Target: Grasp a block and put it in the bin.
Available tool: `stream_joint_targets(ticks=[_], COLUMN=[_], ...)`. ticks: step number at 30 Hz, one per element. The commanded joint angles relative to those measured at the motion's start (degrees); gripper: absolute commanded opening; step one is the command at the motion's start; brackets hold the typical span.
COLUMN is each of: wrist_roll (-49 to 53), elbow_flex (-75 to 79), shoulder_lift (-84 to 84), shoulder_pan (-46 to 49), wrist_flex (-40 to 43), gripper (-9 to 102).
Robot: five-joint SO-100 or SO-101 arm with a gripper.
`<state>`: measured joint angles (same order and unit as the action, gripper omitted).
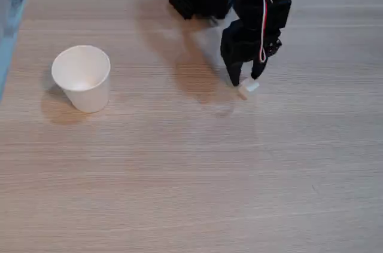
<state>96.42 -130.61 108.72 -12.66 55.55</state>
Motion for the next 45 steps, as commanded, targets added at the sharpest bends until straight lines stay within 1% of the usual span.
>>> stream_joint_targets(ticks=[1, 26, 31, 33, 38, 45], wrist_roll=[-0.26, -1.05, -0.44, 0.18, 0.09, 0.44], elbow_flex=[2.20, 5.54, 5.45, 5.19, 4.92, 4.66], shoulder_lift=[-0.44, -5.01, -5.10, -5.10, -4.92, -3.96], shoulder_pan=[-0.62, -2.11, -2.11, -2.11, -2.11, -1.14], wrist_flex=[-0.62, -2.81, -2.81, -2.81, -2.90, -2.99], gripper=[23, 23, 19, 14, 9, 6])
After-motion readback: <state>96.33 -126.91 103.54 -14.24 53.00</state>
